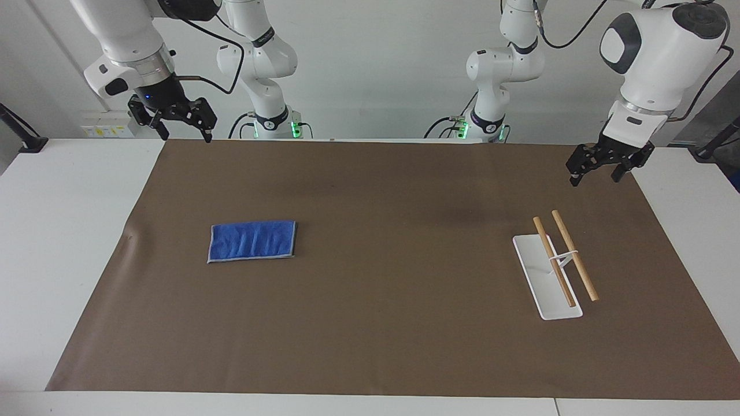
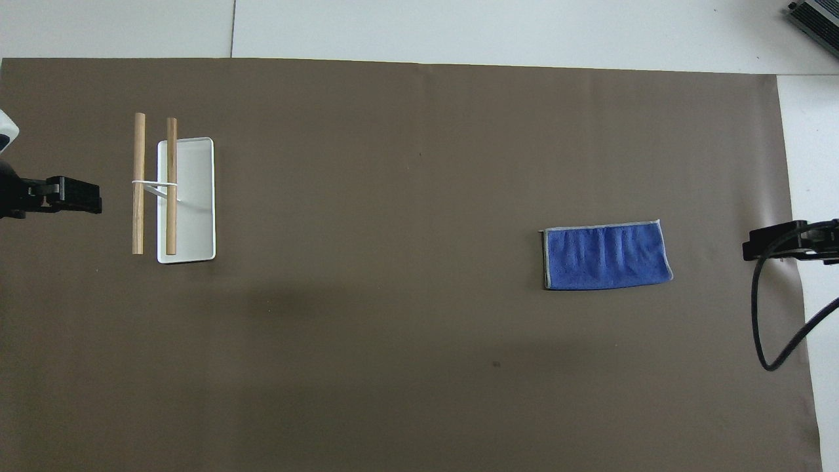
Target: Right arm passes towel to left arm to hang
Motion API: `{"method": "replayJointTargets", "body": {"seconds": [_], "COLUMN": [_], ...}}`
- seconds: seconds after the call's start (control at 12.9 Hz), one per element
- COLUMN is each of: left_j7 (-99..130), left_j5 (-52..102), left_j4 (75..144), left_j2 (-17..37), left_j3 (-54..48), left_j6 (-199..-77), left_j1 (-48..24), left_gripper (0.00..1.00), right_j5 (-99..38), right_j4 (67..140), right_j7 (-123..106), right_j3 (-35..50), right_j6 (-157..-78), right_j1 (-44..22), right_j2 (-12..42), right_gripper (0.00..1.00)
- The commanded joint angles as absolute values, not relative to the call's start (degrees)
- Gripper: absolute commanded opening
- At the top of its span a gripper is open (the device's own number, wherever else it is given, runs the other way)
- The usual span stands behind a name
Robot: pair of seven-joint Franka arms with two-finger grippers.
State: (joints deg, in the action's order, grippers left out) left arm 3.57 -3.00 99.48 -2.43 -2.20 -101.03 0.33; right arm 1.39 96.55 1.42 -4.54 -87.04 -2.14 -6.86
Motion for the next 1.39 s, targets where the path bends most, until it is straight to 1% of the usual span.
{"method": "replayJointTargets", "body": {"seconds": [0.0, 0.15, 0.31, 0.46, 0.7, 0.93, 1.16, 1.31], "left_j7": [3.2, 3.2, 3.2, 3.2, 3.2, 3.2, 3.2, 3.2], "left_j5": [-2.3, -2.3, -2.3, -2.3, -2.3, -2.3, -2.3, -2.3], "left_j4": [101.0, 101.0, 101.0, 101.0, 101.0, 101.0, 101.0, 101.0], "left_j2": [-3.9, -3.9, -3.9, -3.9, -3.9, -3.9, -3.9, -3.9], "left_j3": [-1.9, -1.9, -1.9, -1.9, -1.9, -1.9, -1.9, -1.9], "left_j6": [-101.5, -101.5, -101.5, -101.5, -101.5, -101.6, -101.6, -101.5], "left_j1": [0.3, 0.3, 0.2, 0.3, 0.3, 0.3, 0.3, 0.2], "left_gripper": [1.00, 1.00, 1.00, 1.00, 1.00, 1.00, 1.00, 1.00], "right_j5": [0.7, 0.7, 0.6, 0.6, 0.6, 0.6, 0.6, 0.5], "right_j4": [101.5, 104.7, 110.9, 114.9, 119.6, 123.2, 129.2, 131.3], "right_j7": [-0.1, -0.7, -2.1, -2.5, -4.6, -8.4, -9.5, -10.6], "right_j3": [-4.5, -4.5, -4.3, -4.3, -4.2, -4.2, -4.2, -4.2], "right_j6": [-92.4, -96.7, -104.7, -110.7, -118.7, -127.3, -135.8, -139.9], "right_j1": [-2.1, -2.1, -2.3, -4.4, -4.7, -5.2, -4.6, -4.4], "right_j2": [-9.3, -9.3, -9.3, -8.0, -4.7, 0.2, 1.8, 3.0], "right_gripper": [1.00, 1.00, 1.00, 1.00, 1.00, 1.00, 1.00, 1.00]}}
